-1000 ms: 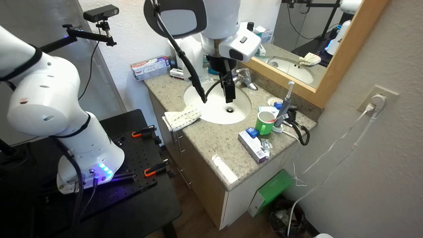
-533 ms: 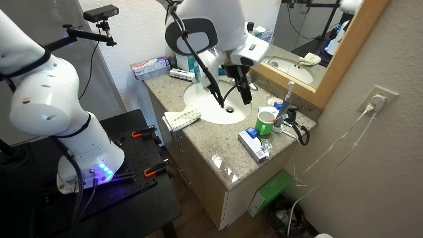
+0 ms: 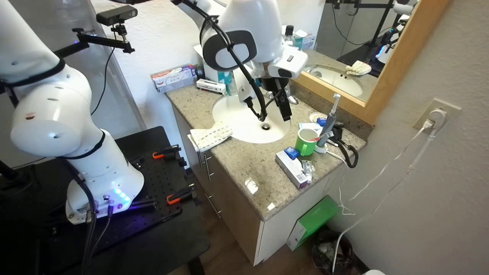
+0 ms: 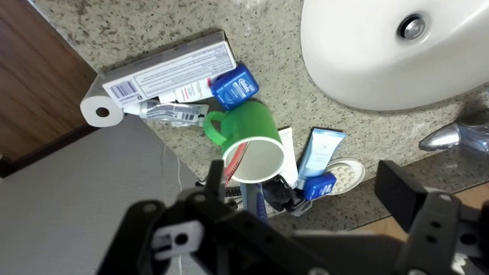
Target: Pick up the electric toothbrush and put it in the light green cup.
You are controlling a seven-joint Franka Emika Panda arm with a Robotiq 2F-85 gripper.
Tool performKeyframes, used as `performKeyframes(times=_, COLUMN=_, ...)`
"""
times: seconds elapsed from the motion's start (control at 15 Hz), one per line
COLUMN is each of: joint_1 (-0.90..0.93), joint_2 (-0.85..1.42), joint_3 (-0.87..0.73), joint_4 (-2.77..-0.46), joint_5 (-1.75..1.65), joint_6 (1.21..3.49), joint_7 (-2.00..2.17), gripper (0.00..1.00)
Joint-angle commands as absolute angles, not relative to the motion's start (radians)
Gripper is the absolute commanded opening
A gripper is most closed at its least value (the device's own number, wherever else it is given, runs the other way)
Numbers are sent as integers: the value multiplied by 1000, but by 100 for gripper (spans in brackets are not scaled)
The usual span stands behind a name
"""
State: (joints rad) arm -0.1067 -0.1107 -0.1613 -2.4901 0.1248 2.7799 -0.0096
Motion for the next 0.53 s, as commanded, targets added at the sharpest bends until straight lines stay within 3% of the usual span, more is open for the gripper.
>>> performKeyframes(times=0.0, joint_1=-109, joint_2=-98, joint_3=-152, joint_4=-2483, joint_5=137, joint_6=2793, joint_7=-4, gripper=100)
performKeyframes(times=0.47, joint_1=-43, joint_2=-3, joint_3=-149, joint_4=-2473, joint_5=262, joint_6=3069, joint_7=-66, gripper=100)
